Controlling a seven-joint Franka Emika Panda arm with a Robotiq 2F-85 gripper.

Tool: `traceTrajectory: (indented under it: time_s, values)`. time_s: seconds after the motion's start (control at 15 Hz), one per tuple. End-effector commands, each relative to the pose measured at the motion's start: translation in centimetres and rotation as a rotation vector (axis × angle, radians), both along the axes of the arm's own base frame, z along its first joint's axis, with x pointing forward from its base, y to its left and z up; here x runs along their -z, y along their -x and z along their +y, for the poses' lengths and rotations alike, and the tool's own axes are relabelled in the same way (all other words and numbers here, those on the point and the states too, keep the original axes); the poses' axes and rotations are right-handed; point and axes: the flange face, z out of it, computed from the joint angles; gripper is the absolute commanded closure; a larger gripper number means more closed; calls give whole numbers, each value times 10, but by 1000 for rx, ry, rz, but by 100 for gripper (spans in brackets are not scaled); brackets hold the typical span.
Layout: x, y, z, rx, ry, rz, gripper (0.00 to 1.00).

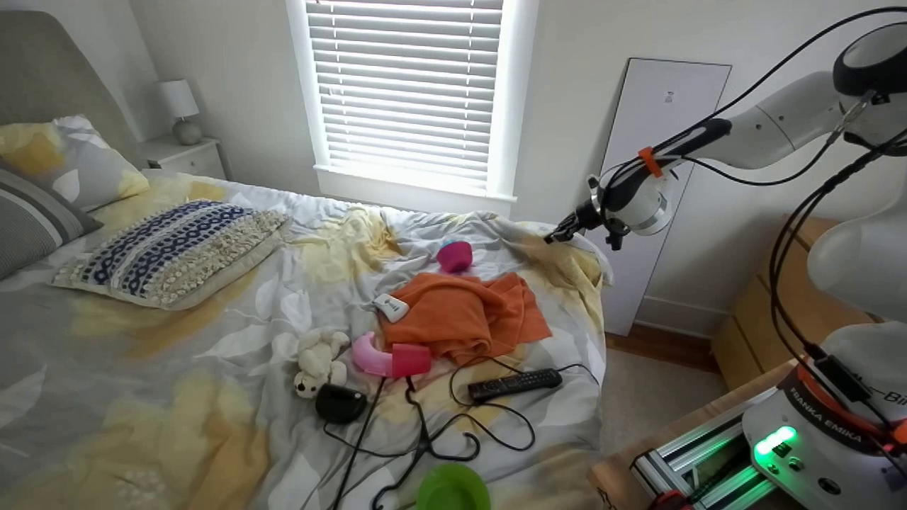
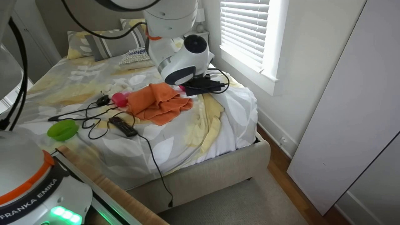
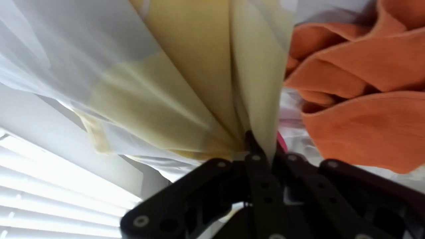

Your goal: Pull the corner of the bed covers

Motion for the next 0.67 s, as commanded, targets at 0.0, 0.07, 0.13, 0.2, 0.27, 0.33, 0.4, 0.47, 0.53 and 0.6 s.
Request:
traceTrajectory:
  time_s: [0.0, 0.07, 0.13, 0.2, 0.27, 0.33, 0.4, 0.47, 0.53, 0.6]
  values:
    - [-18, 58, 71, -195, 24, -71, 98]
    - [-18, 73, 90, -251, 24, -91, 98]
    - [-18, 90, 109, -310, 24, -106, 98]
    - [-16, 108, 124, -366, 26, -116, 98]
    - [-13, 126, 139, -423, 26, -123, 98]
    - [-11, 144, 154, -480, 24, -129, 98]
    - [-7, 107, 127, -389, 16, -122, 93]
    - [-5, 122, 138, -427, 11, -126, 93]
    - [-5, 131, 145, -446, 9, -126, 93]
    - [-4, 135, 147, -455, 13, -126, 93]
